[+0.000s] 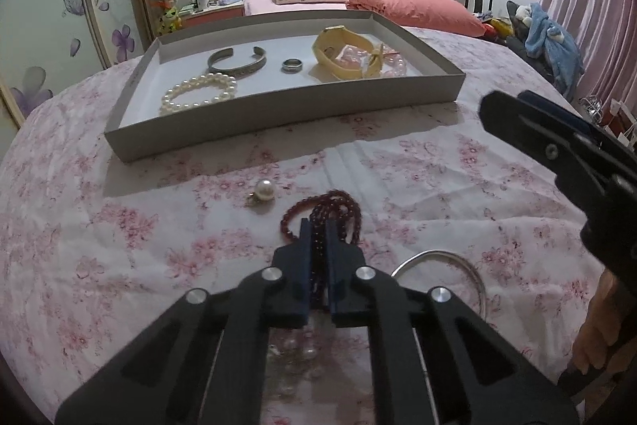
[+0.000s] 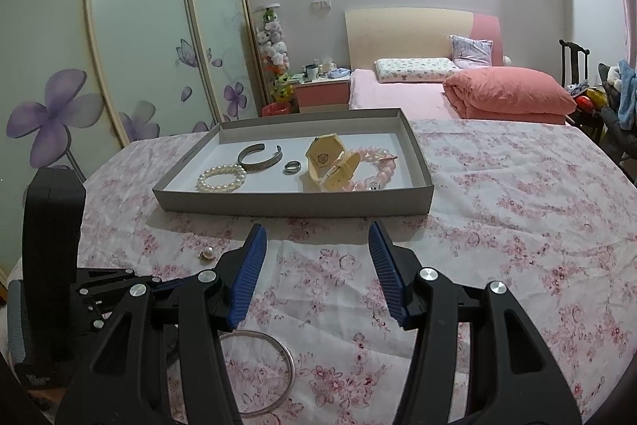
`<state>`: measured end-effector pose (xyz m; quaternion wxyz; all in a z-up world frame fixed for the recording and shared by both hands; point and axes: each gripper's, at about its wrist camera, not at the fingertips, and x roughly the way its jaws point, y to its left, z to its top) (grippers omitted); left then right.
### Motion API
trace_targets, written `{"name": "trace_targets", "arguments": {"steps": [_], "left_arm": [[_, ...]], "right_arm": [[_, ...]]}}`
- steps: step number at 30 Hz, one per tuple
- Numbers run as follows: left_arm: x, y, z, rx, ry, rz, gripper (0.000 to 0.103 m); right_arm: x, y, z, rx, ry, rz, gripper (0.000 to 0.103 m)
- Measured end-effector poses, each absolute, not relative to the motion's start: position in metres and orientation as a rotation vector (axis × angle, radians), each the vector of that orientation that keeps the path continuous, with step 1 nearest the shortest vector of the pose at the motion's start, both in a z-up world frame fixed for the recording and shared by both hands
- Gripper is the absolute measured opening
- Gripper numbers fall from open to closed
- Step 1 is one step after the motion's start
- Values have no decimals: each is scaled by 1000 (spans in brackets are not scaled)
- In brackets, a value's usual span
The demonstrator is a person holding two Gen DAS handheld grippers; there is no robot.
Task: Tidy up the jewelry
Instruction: 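Grasp the dark red bead necklace on the sheet with the left tool, then lift the red bead necklace with the left tool while the right tool grasps the silver hoop bangle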
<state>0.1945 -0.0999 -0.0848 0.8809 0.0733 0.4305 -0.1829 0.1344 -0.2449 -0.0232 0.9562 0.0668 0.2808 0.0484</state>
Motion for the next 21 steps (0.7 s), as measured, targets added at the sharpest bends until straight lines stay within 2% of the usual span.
{"name": "trace_targets", "arguments": {"steps": [18,21], "left_arm": [[223,41,-81,-19,906,-52,5],[224,48,-81,-28,905,-44,5]], "right_arm": [[110,-215,-52,45,771,304,55],[109,-206,-55,17,796,315,60]]}}
